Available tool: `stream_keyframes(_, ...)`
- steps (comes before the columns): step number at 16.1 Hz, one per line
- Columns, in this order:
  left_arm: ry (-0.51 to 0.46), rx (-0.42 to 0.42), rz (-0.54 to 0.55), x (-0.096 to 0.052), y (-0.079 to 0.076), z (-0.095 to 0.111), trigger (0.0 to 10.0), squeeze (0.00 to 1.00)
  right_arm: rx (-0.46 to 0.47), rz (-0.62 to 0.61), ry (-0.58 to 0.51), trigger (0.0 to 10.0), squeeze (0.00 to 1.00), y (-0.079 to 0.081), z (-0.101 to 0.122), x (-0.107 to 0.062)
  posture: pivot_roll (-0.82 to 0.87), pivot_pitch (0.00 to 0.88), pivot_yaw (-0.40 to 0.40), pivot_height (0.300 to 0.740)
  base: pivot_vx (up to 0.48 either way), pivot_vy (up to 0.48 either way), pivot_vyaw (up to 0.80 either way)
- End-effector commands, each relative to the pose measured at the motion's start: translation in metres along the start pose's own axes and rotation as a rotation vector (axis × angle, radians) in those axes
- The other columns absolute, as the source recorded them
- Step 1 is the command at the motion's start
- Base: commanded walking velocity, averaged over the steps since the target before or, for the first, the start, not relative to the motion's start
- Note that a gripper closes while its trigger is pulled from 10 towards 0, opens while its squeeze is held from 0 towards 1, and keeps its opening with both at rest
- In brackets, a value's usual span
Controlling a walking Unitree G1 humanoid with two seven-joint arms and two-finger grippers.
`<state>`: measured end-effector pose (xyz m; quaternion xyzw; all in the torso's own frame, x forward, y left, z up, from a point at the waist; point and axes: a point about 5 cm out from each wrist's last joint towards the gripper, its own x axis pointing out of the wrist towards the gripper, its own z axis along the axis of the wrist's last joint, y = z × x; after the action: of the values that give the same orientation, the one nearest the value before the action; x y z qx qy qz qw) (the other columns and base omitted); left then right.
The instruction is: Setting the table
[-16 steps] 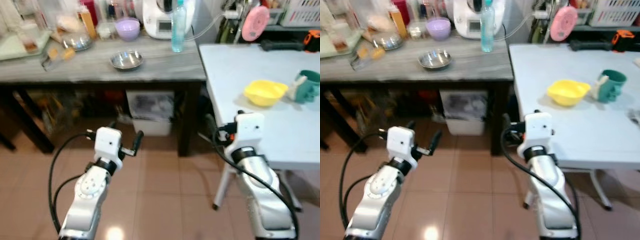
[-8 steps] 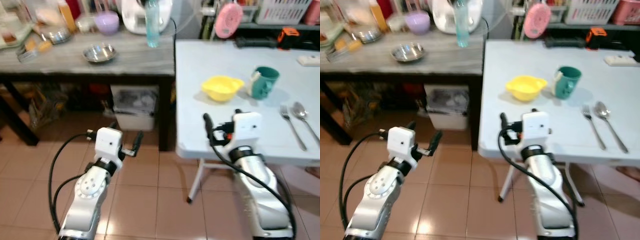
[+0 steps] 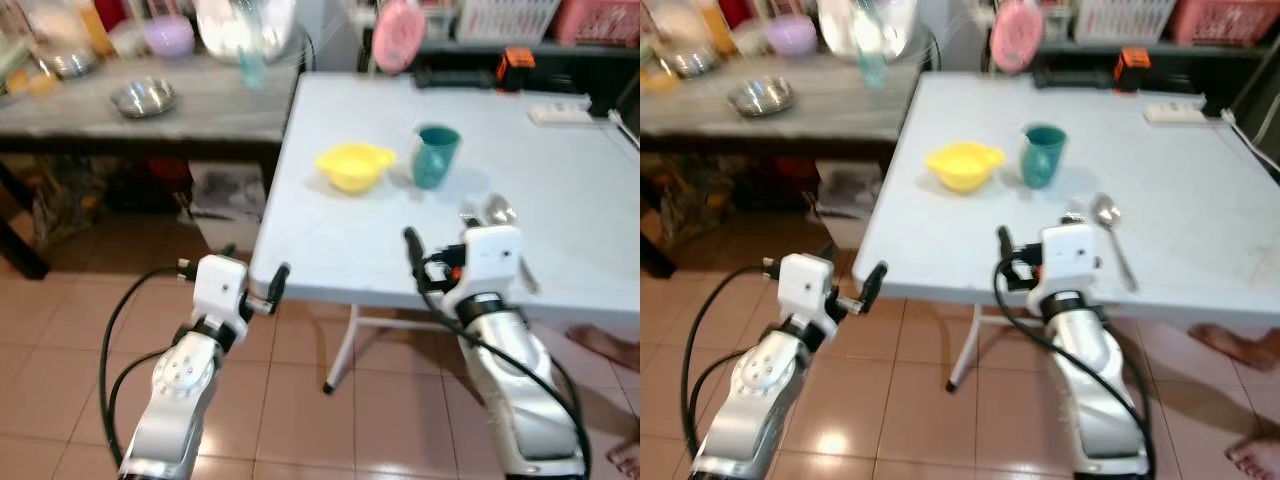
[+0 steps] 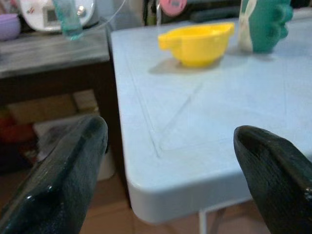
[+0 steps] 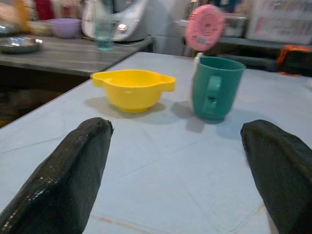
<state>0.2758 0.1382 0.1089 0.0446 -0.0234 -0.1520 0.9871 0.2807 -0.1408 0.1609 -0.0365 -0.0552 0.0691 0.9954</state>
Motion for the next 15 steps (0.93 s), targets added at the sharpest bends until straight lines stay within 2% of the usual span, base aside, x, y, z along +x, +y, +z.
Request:
stream_keyframes(1, -0.011, 0.008, 0.017, 0.0006, 0.0046, 0.0035, 10.0, 0.00, -0.007, 0.005, -0.017, 10.0, 0.00, -0.0001, 0.0044, 0.0010, -0.05, 0.095, 0.058, 0.740, 0.000, -0.480, 0.00)
stream_keyframes(5, -0.013, 0.016, 0.020, 0.0003, 0.0048, 0.0039, 10.0, 0.00, -0.008, 0.009, -0.014, 10.0, 0.00, 0.0009, 0.0037, 0.0011, -0.05, 0.095, 0.058, 0.740, 0.000, -0.454, 0.00)
stream_keyframes(15, -0.055, 0.002, 0.021, 0.0026, 0.0053, 0.0087, 10.0, 0.00, -0.011, 0.004, -0.028, 10.0, 0.00, 0.0003, 0.0060, 0.0041, -0.05, 0.106, 0.061, 0.740, 0.000, 0.000, 0.00)
